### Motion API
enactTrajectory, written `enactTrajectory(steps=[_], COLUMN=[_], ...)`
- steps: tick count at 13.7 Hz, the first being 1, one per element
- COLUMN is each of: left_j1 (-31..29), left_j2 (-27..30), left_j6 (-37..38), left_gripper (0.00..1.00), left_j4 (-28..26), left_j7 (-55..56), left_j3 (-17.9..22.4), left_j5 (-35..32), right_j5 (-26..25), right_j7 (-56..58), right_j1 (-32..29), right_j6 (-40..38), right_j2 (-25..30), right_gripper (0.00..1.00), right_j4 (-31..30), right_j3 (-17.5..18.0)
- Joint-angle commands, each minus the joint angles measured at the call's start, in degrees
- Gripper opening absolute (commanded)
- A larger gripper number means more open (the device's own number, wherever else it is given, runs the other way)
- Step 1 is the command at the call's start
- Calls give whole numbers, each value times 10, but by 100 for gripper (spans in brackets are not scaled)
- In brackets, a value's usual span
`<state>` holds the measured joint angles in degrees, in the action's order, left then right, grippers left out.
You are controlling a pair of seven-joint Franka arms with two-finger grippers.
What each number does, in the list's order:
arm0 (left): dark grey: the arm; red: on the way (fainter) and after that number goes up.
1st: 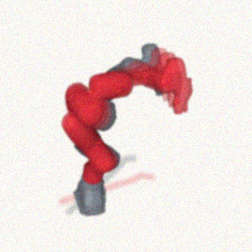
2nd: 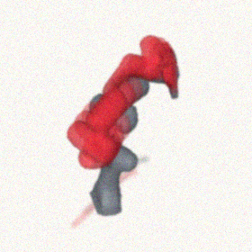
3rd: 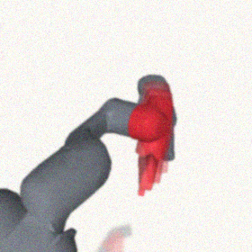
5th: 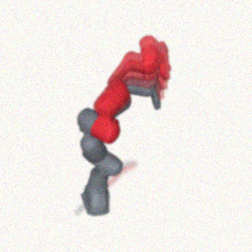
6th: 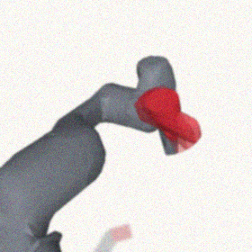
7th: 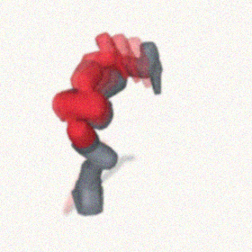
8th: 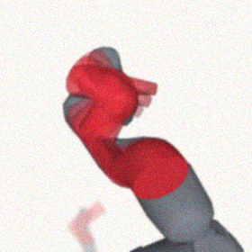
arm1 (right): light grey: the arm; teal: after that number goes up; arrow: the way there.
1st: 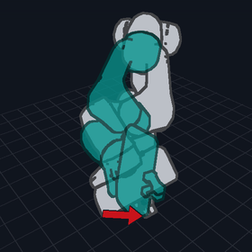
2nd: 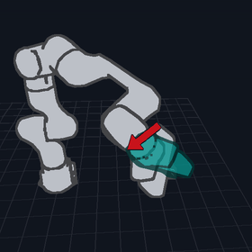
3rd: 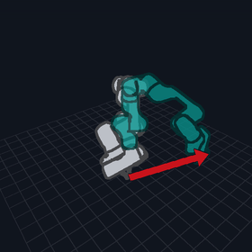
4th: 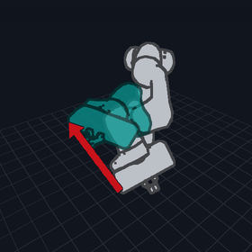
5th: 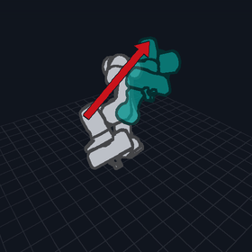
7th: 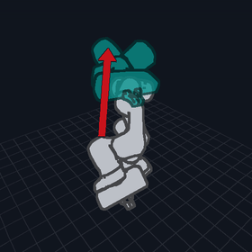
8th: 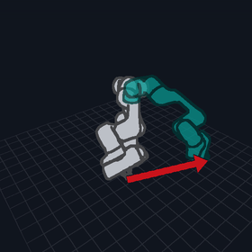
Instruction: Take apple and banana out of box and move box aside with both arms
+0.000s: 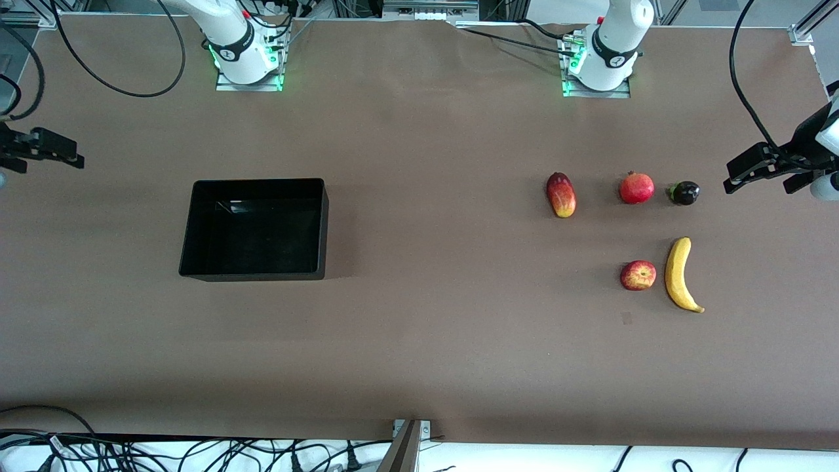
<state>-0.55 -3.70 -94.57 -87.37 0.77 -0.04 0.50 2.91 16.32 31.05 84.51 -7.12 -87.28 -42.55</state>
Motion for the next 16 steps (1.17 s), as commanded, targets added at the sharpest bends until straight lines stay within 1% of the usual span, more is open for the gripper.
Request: enactTrajectory(steps=[1,2,3,4,5,6,7,9,10,14,16], left_j1=[-5,-5,-5,-5,-5,-5,-5,-6,-5,-4,-3], left_j2=[-5,-5,-5,-5,-5,-5,-5,-5,-6,-7,-7], left_j6=[11,11,11,11,11,11,11,11,11,12,17], left_gripper=[100,100,100,100,100,100,100,100,100,100,100], left_j4=[12,12,12,12,12,12,12,12,12,12,12], left_j7=[0,0,0,0,-3,-2,-2,-3,-4,-3,-3], left_j3=[-2,-2,-2,-2,-2,-2,-2,-2,-2,-2,-2], left_j5=[9,9,9,9,9,9,9,9,8,9,8], right_j5=[-8,-9,-7,-17,-48,-68,-70,-72,-72,-68,-69], right_j7=[-6,-35,-63,-79,-94,-108,-110,-110,-110,-111,-111], right_j1=[-106,-116,-139,-185,-249,-306,-339,-385,-394,-391,-378], right_j6=[-25,-19,-13,-9,-10,2,28,78,92,89,88], right_j2=[-1,0,0,2,7,18,42,94,104,104,104], right_gripper=[100,100,100,100,100,100,100,100,100,100,100], right_j4=[25,25,23,21,21,7,-24,-95,-111,-108,-107], right_j3=[115,122,144,210,286,351,394,451,464,464,458])
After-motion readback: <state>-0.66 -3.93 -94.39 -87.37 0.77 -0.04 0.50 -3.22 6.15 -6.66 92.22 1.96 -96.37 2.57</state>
